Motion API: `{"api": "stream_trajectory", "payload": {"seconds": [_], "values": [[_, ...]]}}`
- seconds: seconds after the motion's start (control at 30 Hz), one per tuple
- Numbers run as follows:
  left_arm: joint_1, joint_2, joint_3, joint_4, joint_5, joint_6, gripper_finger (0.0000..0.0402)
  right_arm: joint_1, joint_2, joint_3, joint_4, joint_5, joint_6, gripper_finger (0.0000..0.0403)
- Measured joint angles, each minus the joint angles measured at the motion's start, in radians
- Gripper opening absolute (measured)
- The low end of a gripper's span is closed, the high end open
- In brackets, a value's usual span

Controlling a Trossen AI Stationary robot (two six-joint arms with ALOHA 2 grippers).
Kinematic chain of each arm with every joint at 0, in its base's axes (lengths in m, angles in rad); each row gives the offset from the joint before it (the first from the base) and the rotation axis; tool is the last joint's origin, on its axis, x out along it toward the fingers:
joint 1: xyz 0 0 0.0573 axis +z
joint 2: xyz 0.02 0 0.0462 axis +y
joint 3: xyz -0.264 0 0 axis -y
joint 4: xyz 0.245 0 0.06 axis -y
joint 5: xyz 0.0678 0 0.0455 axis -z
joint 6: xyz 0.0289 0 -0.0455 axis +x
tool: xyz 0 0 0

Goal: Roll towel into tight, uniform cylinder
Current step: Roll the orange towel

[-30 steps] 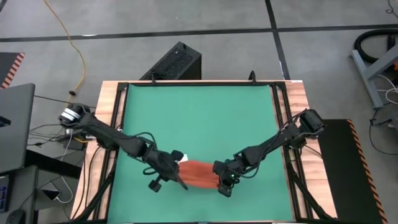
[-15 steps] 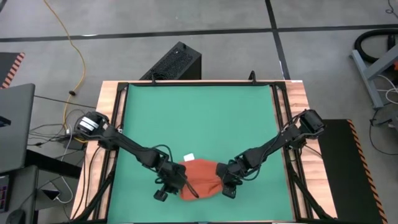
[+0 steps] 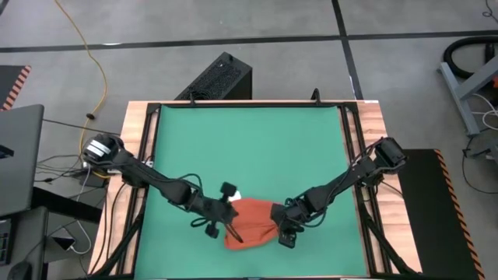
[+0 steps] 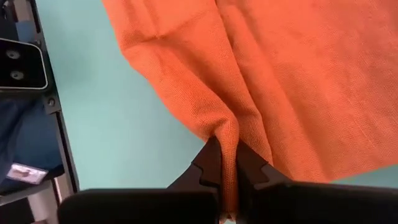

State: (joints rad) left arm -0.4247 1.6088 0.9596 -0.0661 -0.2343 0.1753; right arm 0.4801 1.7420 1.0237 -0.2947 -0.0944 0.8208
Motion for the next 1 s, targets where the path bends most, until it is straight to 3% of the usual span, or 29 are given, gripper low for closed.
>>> {"api": "stream_trajectory", "payload": {"seconds": [0.17, 0.5, 0.77, 1.0], "values": [[0.097, 0.080, 0.000, 0.199, 0.204, 0.115, 0.0000, 0.013, 0.000, 0.000, -0.006, 0.046, -0.009, 0.0025], [0.176, 0.283, 0.000, 0.461, 0.230, 0.222, 0.0000, 0.019, 0.000, 0.001, -0.016, 0.095, -0.053, 0.0025], [0.197, 0.363, -0.001, 0.471, 0.306, 0.188, 0.0000, 0.024, 0.000, 0.001, -0.014, 0.125, -0.113, 0.0025], [0.222, 0.367, 0.001, 0.329, 0.332, 0.198, 0.0000, 0.059, -0.001, 0.001, -0.009, 0.398, -0.250, 0.0025]]}}
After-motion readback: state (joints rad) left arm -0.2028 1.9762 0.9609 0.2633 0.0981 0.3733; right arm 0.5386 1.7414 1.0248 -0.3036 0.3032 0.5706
